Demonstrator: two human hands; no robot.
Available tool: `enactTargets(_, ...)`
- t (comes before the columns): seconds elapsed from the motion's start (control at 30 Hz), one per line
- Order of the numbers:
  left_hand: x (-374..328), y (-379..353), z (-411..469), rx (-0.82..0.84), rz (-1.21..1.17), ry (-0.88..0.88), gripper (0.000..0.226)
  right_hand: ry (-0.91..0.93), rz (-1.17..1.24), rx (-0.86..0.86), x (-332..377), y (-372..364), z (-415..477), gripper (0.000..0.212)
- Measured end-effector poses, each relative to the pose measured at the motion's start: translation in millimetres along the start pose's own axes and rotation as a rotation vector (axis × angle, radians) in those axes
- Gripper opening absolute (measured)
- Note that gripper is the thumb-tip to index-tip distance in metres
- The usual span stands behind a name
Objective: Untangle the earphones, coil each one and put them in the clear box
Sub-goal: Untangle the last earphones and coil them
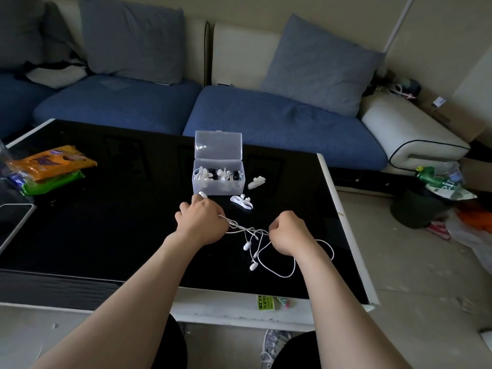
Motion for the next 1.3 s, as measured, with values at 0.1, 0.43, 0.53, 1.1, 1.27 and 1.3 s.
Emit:
enactTargets(0.1, 2.7, -2.9, 2.0, 0.019, -0.02, 0.039, 0.027, -0.055, -0.025, 0.106, -6.5, -11.0, 5.4, 0.01)
enactTargets(0.43, -2.6, 3.4, 3.0, -0.031, -0.134, -0.093, 0.023, 0.123, 0.528, -0.164, 5.6, 11.5, 0.8, 0.028)
enactTargets(0.53, -9.0, 3.6, 1.2, 0.031, -0.236, -0.176, 0.02, 0.199, 0.75, -0.157, 15.8, 17.3, -0.7, 0.027)
enactTargets(1.1, 25.4, -5.6, 5.4, 0.239, -0.48, 0.169, 0.029, -0.014, 0.068, -0.2, -9.6, 5.9, 11.8, 0.038)
enactTargets(1.27, 24.8, -8.4, 3.8, 0.287, -0.57, 0.178, 0.023, -0.012, -0.274, 0.08, 0.0, -27.3, 12.4, 0.038)
enactTargets(1.3, 24.0, -8.8, 3.6, 0.298, -0.58, 0.179, 0.023, 0.014, -0.351, 0.107, 4.1, -32.2, 12.3, 0.045)
Point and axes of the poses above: each hand's wrist, its own z-axis towards the middle knuckle, its own y-axis out of the back of the hand, x = y × z, the point moved 7 cm from there along z, towards the middle knuckle, and after that the axes turned 5 degrees about x, right-handed, at the moved point
